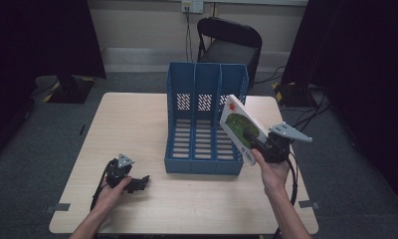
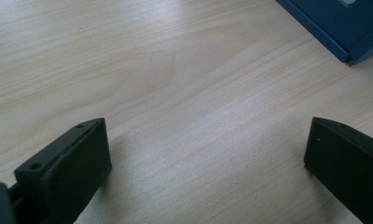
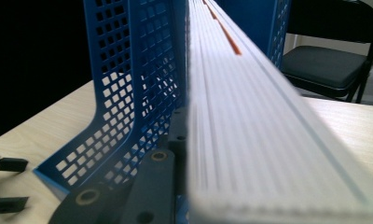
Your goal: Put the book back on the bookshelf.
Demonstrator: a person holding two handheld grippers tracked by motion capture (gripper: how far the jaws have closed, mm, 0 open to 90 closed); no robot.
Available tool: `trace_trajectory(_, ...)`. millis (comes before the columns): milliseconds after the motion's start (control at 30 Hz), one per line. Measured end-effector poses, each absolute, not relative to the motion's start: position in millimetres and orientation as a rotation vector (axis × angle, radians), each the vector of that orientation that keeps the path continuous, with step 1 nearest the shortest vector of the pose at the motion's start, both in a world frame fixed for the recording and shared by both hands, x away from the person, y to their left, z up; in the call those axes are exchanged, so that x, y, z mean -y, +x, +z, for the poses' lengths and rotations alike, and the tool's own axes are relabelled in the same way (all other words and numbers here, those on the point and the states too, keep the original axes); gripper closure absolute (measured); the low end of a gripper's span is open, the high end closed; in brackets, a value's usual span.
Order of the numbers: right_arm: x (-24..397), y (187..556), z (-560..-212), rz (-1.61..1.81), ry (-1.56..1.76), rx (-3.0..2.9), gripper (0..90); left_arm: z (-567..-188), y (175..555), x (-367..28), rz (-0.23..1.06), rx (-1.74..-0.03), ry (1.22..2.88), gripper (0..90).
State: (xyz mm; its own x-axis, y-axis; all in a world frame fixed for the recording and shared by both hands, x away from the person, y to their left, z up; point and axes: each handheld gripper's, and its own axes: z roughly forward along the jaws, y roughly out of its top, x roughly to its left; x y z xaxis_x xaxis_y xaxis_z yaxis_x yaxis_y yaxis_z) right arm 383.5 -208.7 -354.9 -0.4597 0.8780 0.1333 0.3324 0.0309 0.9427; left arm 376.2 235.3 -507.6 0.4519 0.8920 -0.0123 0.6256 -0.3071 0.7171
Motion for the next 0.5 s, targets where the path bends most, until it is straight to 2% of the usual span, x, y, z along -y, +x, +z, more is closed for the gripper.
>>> trace_trajectory(500, 176.8, 413.5, -366.3, 1.303, 1.312, -1.758, 76.7, -507.6, 376.1, -235.2, 0.519, -1.264, 2.044, 0.0)
